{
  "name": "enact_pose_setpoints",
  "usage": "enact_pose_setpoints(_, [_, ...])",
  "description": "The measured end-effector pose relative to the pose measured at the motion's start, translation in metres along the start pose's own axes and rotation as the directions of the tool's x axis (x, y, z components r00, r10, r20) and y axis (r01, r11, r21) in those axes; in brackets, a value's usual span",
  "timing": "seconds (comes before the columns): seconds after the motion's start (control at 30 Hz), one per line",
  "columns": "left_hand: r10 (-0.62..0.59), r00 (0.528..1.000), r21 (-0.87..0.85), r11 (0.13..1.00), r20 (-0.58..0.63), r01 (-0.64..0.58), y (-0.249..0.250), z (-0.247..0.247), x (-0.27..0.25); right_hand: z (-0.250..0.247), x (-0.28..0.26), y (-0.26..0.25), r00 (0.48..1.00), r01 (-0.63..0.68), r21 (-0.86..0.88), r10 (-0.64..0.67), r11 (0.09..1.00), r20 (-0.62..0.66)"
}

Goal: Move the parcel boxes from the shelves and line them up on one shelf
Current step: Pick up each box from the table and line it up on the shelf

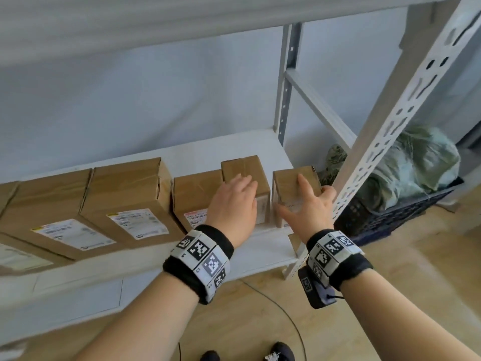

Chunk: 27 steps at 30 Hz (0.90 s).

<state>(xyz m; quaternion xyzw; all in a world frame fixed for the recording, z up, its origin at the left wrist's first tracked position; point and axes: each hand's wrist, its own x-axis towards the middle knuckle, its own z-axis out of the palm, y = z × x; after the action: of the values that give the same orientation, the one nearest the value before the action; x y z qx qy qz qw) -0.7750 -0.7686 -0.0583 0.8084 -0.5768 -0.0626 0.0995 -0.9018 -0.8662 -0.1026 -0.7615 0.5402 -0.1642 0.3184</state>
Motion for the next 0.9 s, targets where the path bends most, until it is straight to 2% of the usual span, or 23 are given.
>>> enact_pose_setpoints(0.23, [-0.013, 1.0, 0.057, 0.998, 0.022, 0.012, -0.004, 0.008, 0.008, 0.011, 0.03, 0.01, 0.993, 0.097, -0.051, -0.094, 0.994, 0.069])
enact_pose_setpoints(0.47, [0.008, 1.0, 0.07, 0.998, -0.025, -0.006, -0.009, 0.019, 0.007, 0.014, 0.042, 0.016, 0.98, 0.194, -0.092, -0.187, 0.977, 0.074])
enact_pose_setpoints(0.9, [-0.019, 0.998, 0.016, 1.0, -0.062, 0.02, -0.009, 0.024, 0.005, 0.017, 0.042, 0.017, 0.974, 0.221, -0.163, -0.208, 0.962, 0.091])
